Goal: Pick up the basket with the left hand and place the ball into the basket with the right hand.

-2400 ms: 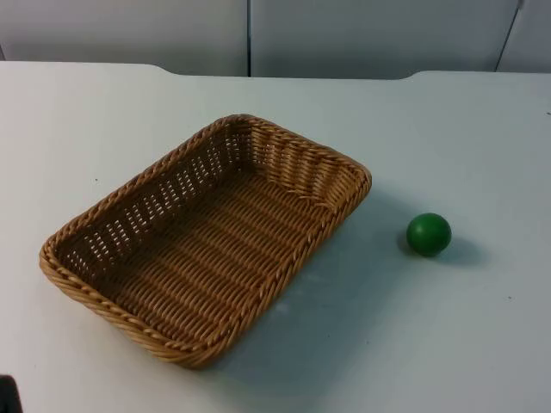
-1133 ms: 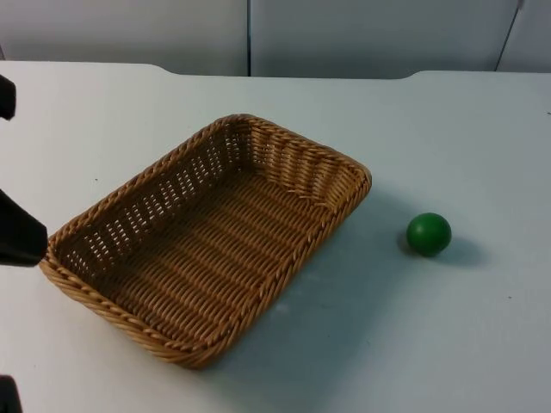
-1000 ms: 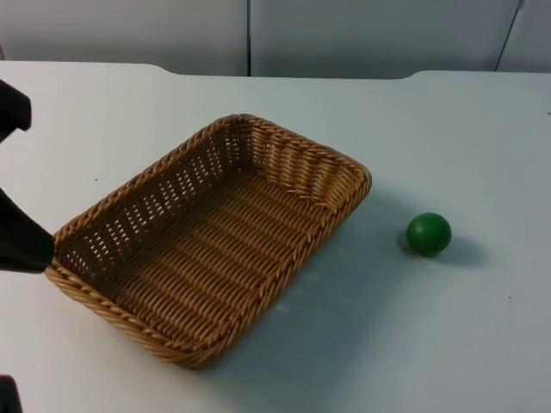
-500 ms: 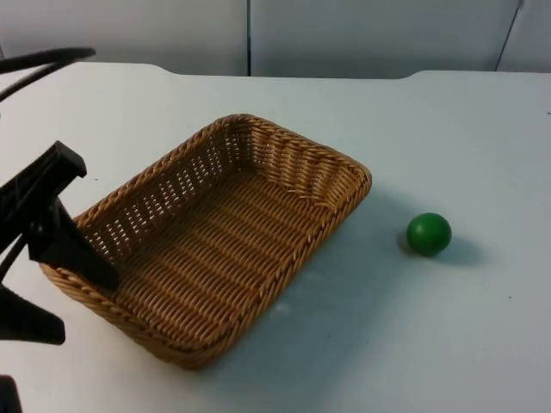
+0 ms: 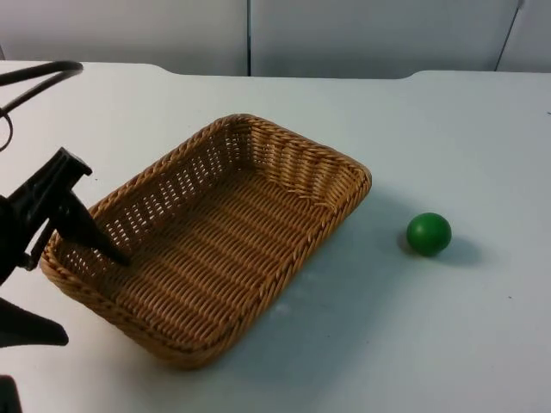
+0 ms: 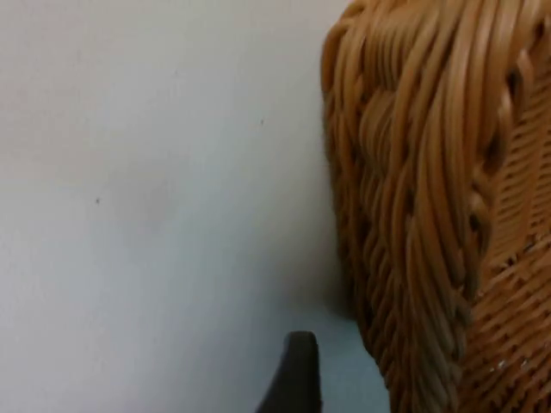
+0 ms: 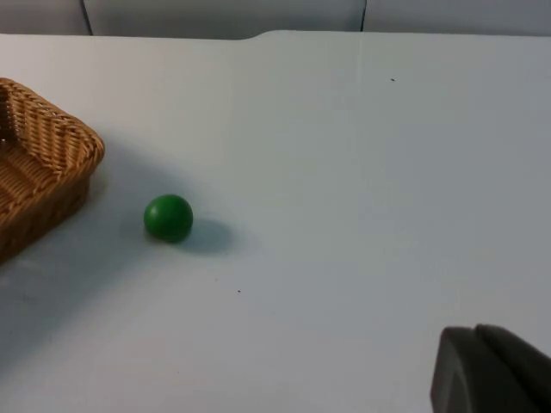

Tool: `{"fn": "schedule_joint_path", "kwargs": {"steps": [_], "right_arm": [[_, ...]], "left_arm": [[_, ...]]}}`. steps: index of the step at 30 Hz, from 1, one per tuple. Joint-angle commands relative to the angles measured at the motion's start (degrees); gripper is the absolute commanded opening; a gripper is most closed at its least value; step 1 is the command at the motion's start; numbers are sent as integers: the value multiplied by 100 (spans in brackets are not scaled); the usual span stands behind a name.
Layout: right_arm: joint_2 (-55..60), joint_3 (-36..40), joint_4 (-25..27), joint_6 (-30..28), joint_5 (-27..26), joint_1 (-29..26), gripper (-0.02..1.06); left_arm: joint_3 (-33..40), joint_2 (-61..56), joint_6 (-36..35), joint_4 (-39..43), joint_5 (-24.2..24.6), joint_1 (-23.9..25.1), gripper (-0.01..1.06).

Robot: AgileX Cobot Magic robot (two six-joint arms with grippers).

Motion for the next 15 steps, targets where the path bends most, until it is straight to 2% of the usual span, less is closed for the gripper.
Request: {"fn": "schedule_joint_path", "kwargs": {"steps": [1, 6, 15], "right_arm": [[-26, 37, 0, 2, -23, 15, 0], [-26, 37, 0, 2, -23, 15, 0], [-26, 37, 0, 2, -23, 15, 0]], "left_arm": [[13, 48, 88, -276, -171, -31, 73], [2, 225, 101, -341, -524, -31, 73], [-136, 606, 297, -446, -605, -31, 73]]}}
